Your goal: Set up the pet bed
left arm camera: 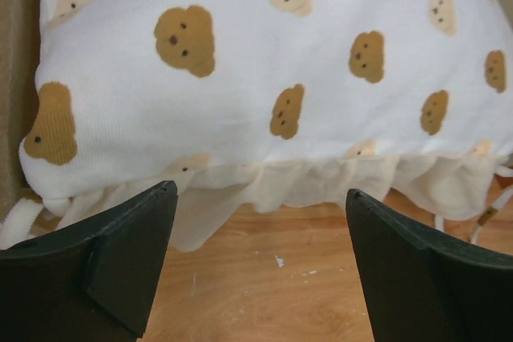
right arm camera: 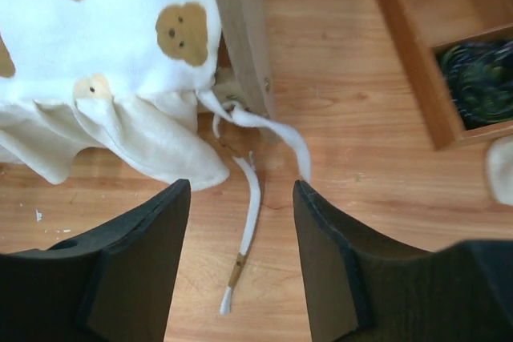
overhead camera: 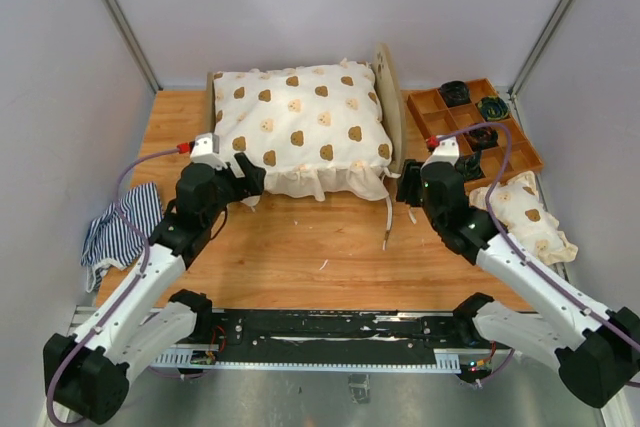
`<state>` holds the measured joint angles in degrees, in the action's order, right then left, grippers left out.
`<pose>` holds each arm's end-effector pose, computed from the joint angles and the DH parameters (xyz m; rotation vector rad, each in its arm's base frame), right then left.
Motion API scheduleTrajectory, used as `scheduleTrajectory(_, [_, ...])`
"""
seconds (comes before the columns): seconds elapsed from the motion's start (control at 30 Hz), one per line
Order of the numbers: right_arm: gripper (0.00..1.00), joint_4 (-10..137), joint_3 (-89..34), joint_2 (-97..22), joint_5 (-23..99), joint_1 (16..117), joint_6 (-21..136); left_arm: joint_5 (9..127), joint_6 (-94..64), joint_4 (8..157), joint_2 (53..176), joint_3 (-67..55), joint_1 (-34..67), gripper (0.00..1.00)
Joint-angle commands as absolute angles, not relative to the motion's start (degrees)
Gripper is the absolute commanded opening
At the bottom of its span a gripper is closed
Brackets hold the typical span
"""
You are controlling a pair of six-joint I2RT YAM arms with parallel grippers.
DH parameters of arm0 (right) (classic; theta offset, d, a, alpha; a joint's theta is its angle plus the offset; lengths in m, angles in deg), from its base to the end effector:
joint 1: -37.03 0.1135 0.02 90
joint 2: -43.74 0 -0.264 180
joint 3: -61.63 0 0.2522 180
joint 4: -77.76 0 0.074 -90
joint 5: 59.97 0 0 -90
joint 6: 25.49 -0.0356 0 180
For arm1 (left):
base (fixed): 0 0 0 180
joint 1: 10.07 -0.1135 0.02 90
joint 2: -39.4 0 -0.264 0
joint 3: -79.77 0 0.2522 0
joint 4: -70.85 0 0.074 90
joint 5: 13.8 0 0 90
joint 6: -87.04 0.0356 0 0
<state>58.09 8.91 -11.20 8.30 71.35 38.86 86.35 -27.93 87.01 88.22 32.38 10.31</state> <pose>0.1889 0.1130 0.2799 0.1034 1.9357 0.3298 0.1918 -0.0645 0.2730 -0.1981 1.8798 -0.3777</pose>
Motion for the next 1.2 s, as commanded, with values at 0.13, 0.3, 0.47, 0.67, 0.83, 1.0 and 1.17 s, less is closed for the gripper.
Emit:
scheduleTrajectory(0.13, [0.60,36.9,-2.3,-7.7,-2.6,63.5,44.1,80.4,-18.5,98.7,81.3,26.7,9.9,0.99])
scheduleTrajectory(0.3, [0.63,33.6,-1.2,-5.0,-4.8,48.6,40.0,75.0,-15.0,100.2,77.3,30.4,9.9,0.99])
scheduleTrajectory(0.47, [0.64,27.9,-0.5,-7.5,-4.6,35.4,30.3,71.3,-14.9,96.9,70.1,35.7,9.9,0.99])
scheduleTrajectory(0.67, [0.69,29.5,5.0,-12.9,0.0,20.2,27.5,69.4,-14.9,95.4,65.8,37.4,10.9,0.99])
scheduleTrajectory(0.83, [0.70,35.3,8.2,-18.7,3.5,14.8,28.0,70.8,-13.8,96.3,66.4,36.9,11.8,0.99])
scheduleTrajectory(1.0, [0.56,40.0,9.1,-26.2,3.9,13.6,30.3,76.0,-14.7,97.4,65.9,36.5,11.8,0.99])
scheduleTrajectory(1.17, [0.02,40.0,8.0,-24.0,6.4,13.6,37.1,77.9,-13.8,99.8,67.0,34.6,11.8,0.99])
